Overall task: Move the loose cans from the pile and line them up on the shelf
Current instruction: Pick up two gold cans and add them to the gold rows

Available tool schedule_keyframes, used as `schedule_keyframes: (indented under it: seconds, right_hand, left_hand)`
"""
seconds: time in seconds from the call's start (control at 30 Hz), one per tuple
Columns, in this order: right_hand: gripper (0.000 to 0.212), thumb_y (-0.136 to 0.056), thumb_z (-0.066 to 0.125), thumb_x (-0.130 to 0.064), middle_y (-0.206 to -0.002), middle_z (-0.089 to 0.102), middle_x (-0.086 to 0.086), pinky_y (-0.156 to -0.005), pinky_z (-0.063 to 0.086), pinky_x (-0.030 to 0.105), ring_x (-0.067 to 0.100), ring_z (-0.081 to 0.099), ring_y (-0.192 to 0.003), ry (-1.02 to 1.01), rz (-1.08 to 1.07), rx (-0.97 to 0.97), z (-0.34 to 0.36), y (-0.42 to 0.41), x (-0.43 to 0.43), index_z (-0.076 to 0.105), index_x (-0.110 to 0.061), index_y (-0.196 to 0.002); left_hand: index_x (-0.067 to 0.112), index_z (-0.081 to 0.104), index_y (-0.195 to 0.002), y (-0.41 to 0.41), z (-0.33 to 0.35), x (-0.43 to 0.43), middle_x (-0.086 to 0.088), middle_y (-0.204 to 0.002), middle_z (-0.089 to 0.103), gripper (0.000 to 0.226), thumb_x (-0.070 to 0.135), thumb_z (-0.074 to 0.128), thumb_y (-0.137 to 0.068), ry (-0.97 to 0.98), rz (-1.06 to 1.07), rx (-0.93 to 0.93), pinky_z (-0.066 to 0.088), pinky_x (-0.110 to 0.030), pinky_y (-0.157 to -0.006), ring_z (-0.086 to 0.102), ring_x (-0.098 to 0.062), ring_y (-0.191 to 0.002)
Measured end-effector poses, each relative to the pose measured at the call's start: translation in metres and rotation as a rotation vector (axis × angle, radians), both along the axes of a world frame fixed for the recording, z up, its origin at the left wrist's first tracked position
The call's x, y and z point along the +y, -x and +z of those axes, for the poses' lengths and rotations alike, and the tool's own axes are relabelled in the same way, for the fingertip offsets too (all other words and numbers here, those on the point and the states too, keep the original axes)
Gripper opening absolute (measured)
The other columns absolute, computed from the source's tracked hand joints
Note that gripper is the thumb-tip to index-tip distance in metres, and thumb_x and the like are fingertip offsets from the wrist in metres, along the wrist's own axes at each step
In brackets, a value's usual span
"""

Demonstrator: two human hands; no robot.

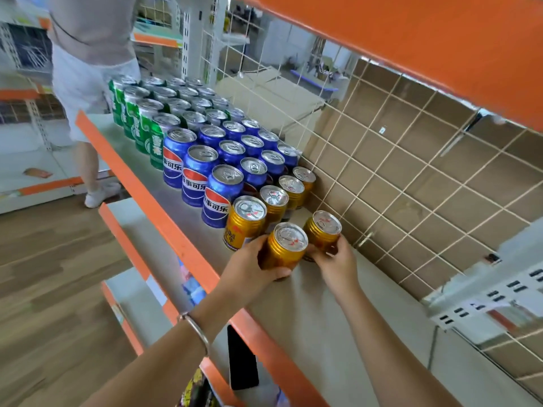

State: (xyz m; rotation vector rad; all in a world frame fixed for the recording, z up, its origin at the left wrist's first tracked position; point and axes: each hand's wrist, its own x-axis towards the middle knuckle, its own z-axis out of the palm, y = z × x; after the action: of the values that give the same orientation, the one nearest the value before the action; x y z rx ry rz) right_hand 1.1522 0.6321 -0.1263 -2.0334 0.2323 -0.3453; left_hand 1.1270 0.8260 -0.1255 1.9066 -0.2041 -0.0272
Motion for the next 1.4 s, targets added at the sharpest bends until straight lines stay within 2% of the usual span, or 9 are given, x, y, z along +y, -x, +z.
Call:
schedule_keyframes:
  seconds: [0.13,0.3,0.47,0.67,0.97,1.07,1.2,1.33,1.4]
  right_hand:
    - [0.055,-0.075,0.079,-0.019,-0.116,0.066,0.002,-0.09,0.045,0.029,0.017,0.061,-0.106,0.018,-0.009,0.022,0.012,-0.024,-0.003,0.057,-0.014,-0.124]
    - [0.079,-0.068,0.083,-0.018,-0.127,0.061,-0.004,-0.102,0.045,0.04,0.014,0.06,-0.112,0.059,0.094,0.153,0.005,-0.038,-0.016,0.043,-0.025,-0.136]
    - [0.065,-0.07,0.081,-0.01,-0.115,0.065,0.001,-0.09,0.047,0.03,0.016,0.062,-0.102,0.107,0.023,0.115,0.0,-0.047,-0.015,0.052,-0.013,-0.128]
    - [0.057,-0.064,0.084,-0.028,-0.108,0.069,0.0,-0.087,0.051,0.034,0.019,0.065,-0.096,0.133,-0.091,0.127,-0.002,-0.072,-0.002,0.06,-0.022,-0.115]
    - [0.074,-0.048,0.072,-0.068,-0.096,0.072,0.004,-0.079,0.056,0.041,0.025,0.067,-0.086,0.343,-0.112,0.356,0.005,-0.095,-0.023,0.065,-0.021,-0.105]
    - [0.073,-0.062,0.073,-0.059,-0.117,0.061,0.011,-0.09,0.049,0.042,0.03,0.058,-0.107,0.454,-0.116,0.276,0.001,-0.085,-0.025,0.058,-0.02,-0.122]
    - [0.055,-0.073,0.073,-0.019,-0.127,0.053,0.008,-0.078,0.048,0.03,0.024,0.053,-0.114,0.057,0.096,0.193,0.013,-0.04,-0.022,0.054,-0.025,-0.124]
    - [0.079,-0.054,0.076,-0.038,-0.132,0.054,-0.006,-0.086,0.048,0.026,0.013,0.052,-0.115,-0.118,0.508,0.377,0.03,0.0,-0.022,0.051,-0.036,-0.129]
    - [0.078,-0.056,0.082,-0.045,-0.127,0.059,-0.008,-0.093,0.049,0.032,0.014,0.055,-0.115,-0.097,0.488,0.352,0.03,-0.001,-0.016,0.052,-0.038,-0.127]
  left_hand:
    - [0.026,0.053,-0.127,-0.001,-0.003,0.0,0.006,-0.122,0.061,0.066,0.029,0.082,-0.068,0.042,-0.02,0.022,0.045,-0.031,-0.1,0.057,-0.014,-0.112]
    - [0.022,0.046,-0.134,0.0,-0.004,-0.002,0.002,-0.132,0.049,0.071,0.031,0.079,-0.072,-0.036,-0.017,-0.035,0.042,-0.03,-0.101,0.052,-0.018,-0.119]
    - [0.024,0.045,-0.134,-0.002,-0.006,-0.004,0.001,-0.134,0.048,0.072,0.034,0.079,-0.072,-0.075,-0.009,-0.052,0.041,-0.029,-0.102,0.051,-0.019,-0.12]
    - [0.024,0.05,-0.128,-0.007,-0.005,-0.009,0.001,-0.128,0.054,0.073,0.036,0.082,-0.064,-0.048,0.009,0.002,0.047,-0.041,-0.099,0.054,-0.021,-0.116]
    - [0.023,0.046,-0.132,-0.011,-0.002,-0.011,0.004,-0.131,0.053,0.067,0.03,0.077,-0.073,-0.08,-0.029,0.023,0.043,-0.034,-0.102,0.05,-0.016,-0.121]
    - [0.021,0.045,-0.133,-0.01,0.002,-0.014,0.007,-0.128,0.053,0.066,0.028,0.076,-0.076,-0.058,-0.021,0.031,0.04,-0.026,-0.099,0.051,-0.015,-0.12]
    - [0.017,0.052,-0.124,-0.019,0.005,-0.023,0.006,-0.122,0.059,0.06,0.029,0.079,-0.072,0.0,0.021,0.077,0.042,-0.028,-0.099,0.054,-0.015,-0.115]
    - [0.016,0.053,-0.124,-0.036,0.013,-0.038,0.001,-0.122,0.062,0.057,0.024,0.078,-0.074,0.04,0.022,0.129,0.041,-0.025,-0.094,0.056,-0.017,-0.114]
    - [0.018,0.046,-0.133,-0.041,0.016,-0.044,-0.002,-0.13,0.058,0.063,0.022,0.074,-0.077,-0.001,-0.013,0.117,0.039,-0.027,-0.1,0.052,-0.019,-0.121]
